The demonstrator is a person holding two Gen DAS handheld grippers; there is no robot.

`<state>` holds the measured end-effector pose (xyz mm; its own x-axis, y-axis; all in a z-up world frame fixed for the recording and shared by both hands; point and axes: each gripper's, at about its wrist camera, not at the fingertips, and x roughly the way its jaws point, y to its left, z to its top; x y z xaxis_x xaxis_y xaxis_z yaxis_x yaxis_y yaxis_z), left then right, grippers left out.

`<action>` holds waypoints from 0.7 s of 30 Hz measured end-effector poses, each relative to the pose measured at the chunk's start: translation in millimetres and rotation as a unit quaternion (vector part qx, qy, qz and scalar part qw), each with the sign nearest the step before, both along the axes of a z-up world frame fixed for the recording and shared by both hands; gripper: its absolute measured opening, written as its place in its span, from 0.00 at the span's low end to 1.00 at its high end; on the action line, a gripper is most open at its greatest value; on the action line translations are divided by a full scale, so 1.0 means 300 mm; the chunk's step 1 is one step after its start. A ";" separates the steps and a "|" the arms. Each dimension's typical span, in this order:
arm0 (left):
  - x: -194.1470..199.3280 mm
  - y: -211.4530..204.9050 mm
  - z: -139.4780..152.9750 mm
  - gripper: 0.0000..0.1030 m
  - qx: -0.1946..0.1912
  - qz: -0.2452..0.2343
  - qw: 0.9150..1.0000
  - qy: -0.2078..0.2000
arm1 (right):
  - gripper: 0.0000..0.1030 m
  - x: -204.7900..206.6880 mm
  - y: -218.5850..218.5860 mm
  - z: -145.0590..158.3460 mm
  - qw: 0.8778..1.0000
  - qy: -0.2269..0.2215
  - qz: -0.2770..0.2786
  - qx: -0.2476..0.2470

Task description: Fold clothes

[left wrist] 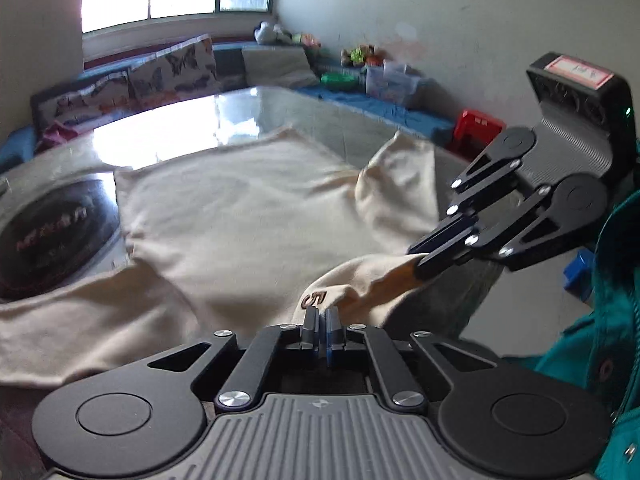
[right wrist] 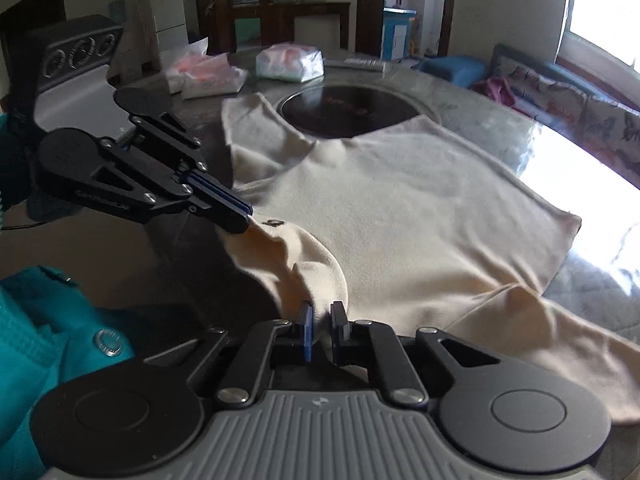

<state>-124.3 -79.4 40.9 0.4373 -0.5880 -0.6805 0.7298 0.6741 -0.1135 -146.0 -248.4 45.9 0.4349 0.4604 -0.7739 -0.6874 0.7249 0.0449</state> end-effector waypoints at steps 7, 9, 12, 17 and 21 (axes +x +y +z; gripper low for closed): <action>0.046 0.053 0.094 0.13 -0.049 0.017 0.998 -0.033 | 0.19 0.011 -0.044 0.066 0.999 -0.028 -0.028 0.035; 0.082 0.054 0.108 0.13 -0.065 0.040 0.996 -0.038 | 0.24 0.038 -0.048 0.063 0.996 -0.049 -0.061 0.033; 0.164 0.040 0.078 0.13 -0.073 0.086 0.993 -0.025 | 0.29 0.095 -0.048 0.024 0.993 -0.059 -0.102 0.033; 0.235 0.024 -0.028 0.13 -0.054 0.121 0.991 0.016 | 0.30 0.139 -0.065 -0.053 0.990 -0.045 -0.136 0.012; 0.221 0.041 -0.070 0.13 -0.041 0.121 0.992 0.018 | 0.32 0.098 -0.113 -0.089 0.987 -0.032 -0.159 -0.019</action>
